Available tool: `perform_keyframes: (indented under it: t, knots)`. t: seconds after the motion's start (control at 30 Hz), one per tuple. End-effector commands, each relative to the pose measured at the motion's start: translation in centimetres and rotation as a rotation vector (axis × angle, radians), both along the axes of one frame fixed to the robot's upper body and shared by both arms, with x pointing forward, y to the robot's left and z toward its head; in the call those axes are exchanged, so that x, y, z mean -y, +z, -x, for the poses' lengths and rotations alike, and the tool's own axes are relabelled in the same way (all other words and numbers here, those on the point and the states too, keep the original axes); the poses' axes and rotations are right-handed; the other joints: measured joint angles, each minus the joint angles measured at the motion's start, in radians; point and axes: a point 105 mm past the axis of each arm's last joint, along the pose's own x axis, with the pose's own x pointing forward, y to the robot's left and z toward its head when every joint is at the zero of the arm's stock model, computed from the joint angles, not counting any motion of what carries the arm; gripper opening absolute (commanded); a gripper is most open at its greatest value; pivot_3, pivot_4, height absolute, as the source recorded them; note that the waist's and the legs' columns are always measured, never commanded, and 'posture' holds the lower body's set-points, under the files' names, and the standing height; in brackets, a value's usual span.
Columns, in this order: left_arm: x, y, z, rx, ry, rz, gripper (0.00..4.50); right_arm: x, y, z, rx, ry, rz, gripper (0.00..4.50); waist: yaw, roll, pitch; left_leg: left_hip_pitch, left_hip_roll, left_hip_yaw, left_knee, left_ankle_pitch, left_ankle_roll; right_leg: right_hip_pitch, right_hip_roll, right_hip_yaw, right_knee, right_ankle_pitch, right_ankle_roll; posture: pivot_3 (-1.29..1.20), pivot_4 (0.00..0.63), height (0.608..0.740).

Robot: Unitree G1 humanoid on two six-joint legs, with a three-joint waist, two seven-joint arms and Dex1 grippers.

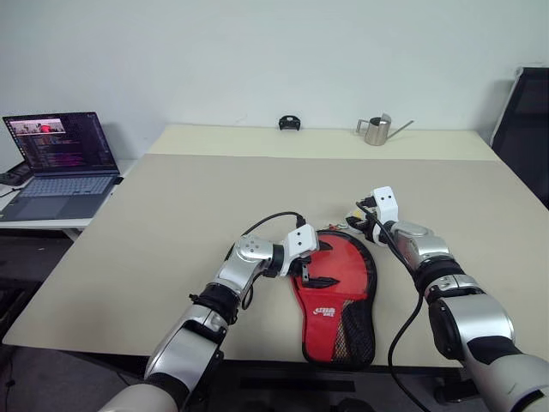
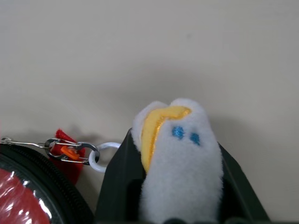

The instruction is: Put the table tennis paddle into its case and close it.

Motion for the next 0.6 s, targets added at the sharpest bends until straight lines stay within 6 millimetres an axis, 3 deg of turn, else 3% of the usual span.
perform_keyframes:
  t: [0.03, 0.33, 0.43, 0.6]
  knots:
    - [-0.9, -5.8, 1.9, -0.132, -0.011, -0.181, 4.50, 1.2, 2.7, -0.6, 0.084, -0.034, -0.004, 0.65, 0.000, 0.000, 0.000, 0.001, 0.000, 0.000, 0.000, 0.000, 0.000, 0.000, 0.000, 0.000, 0.001, 0.000, 0.000, 0.00, 0.150, 0.740]
    - [-0.9, -6.9, 2.5, -0.176, -0.016, -0.194, 4.50, 4.4, 3.1, 0.7, 0.085, -0.091, 0.052, 0.65, 0.018, 0.000, -0.005, 0.003, 0.000, 0.000, 0.000, 0.000, 0.001, 0.002, 0.000, 0.000, 0.002, 0.000, 0.000, 0.00, 0.150, 0.740]
    - [-0.6, -6.9, 2.7, -0.178, -0.036, -0.200, 4.50, 6.3, 2.3, 2.6, 0.040, -0.108, 0.093, 0.64, 0.026, 0.000, -0.006, 0.002, 0.000, -0.001, 0.000, 0.000, 0.001, 0.002, -0.001, 0.000, 0.001, 0.000, 0.000, 0.00, 0.150, 0.740]
    - [-0.3, -6.9, 2.8, -0.188, -0.053, -0.203, 4.50, 7.2, 1.4, 6.6, -0.029, -0.087, 0.115, 0.64, 0.027, 0.002, -0.009, -0.001, -0.001, -0.001, -0.001, 0.000, 0.001, 0.001, -0.001, -0.001, -0.002, 0.000, 0.000, 0.00, 0.150, 0.740]
